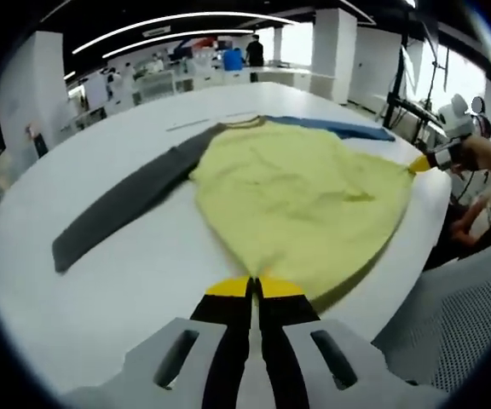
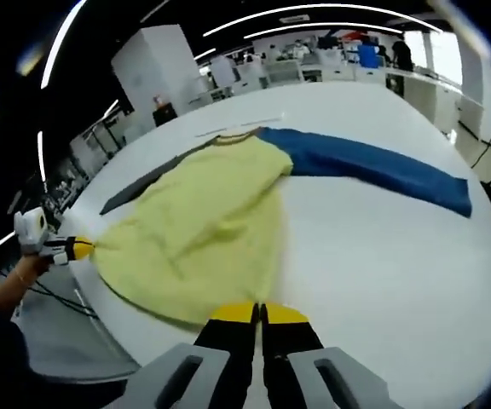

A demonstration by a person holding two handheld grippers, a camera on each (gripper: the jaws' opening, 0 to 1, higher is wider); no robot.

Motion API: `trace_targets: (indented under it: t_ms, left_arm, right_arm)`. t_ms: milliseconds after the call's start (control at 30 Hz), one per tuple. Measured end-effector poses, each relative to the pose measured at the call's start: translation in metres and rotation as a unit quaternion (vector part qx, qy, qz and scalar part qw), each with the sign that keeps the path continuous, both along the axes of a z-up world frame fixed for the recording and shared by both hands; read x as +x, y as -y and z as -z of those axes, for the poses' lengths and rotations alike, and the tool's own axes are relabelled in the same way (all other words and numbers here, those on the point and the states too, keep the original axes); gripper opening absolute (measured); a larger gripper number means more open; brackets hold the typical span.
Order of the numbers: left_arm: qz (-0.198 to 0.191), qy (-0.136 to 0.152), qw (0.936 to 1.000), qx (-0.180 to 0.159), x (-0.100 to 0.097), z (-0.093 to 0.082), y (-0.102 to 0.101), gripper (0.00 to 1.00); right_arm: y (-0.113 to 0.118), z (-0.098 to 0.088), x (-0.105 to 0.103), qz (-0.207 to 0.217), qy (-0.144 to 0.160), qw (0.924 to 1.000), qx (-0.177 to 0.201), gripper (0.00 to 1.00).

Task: Fold the garment on the visible template until the final outline fits inside the template.

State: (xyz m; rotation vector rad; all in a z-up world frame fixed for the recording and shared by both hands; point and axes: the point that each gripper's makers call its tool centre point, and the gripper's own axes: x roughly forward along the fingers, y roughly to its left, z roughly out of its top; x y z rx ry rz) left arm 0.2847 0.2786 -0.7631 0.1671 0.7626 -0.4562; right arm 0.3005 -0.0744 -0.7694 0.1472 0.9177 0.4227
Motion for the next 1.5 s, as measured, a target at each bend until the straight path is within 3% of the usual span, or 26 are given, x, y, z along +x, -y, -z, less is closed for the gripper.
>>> trace_targets:
  t_ms: [267, 433, 867, 967, 1033, 1233, 1300, 1367, 1500]
  left_arm:
    - [0.016, -0.018, 0.9994, 0.025, -0.009, 0.011, 0.003, 0.0]
    - [0.015, -0.031, 0.9988, 0.034, -0.013, 0.021, 0.0, 0.0]
    - [-0.003, -0.043, 0.999, 0.013, -0.02, 0.027, -0.004, 0.0]
    - [0.003, -0.046, 0.998, 0.044, -0.022, 0.032, -0.01, 0.0]
    - [0.005, -0.041, 0.9983, 0.04, -0.021, 0.03, -0.008, 0.0]
    - [-0.005, -0.039, 0.9992, 0.011, -0.021, 0.025, -0.005, 0.15]
    - [-0.004, -0.024, 0.9997, 0.008, -0.019, 0.02, -0.005, 0.22]
    - [-0.016, -0.005, 0.9997, -0.017, -0.014, 0.015, -0.003, 0.32]
    - [-0.007, 0.016, 0.9994, -0.03, -0.011, 0.007, -0.001, 0.44]
  right_arm:
    - [0.002, 0.007, -0.017, 0.003, -0.025, 0.9997, -0.008, 0.0]
    - [0.001, 0.018, -0.029, -0.016, -0.034, 0.9984, -0.042, 0.0]
    - [0.002, 0.022, -0.035, -0.036, -0.035, 0.9964, -0.068, 0.0]
    - [0.0, 0.02, -0.033, -0.036, -0.025, 0.9974, -0.057, 0.0]
    - [0.0, 0.019, -0.034, -0.041, -0.025, 0.9972, -0.058, 0.01]
    - [0.0, 0.012, -0.03, -0.042, -0.01, 0.9981, -0.043, 0.16]
    - [0.0, 0.008, -0.026, -0.04, 0.002, 0.9985, -0.038, 0.26]
    - [0.001, 0.004, -0.022, -0.04, 0.013, 0.9984, -0.036, 0.34]
    - [0.002, -0.003, -0.019, -0.04, 0.019, 0.9985, -0.033, 0.42]
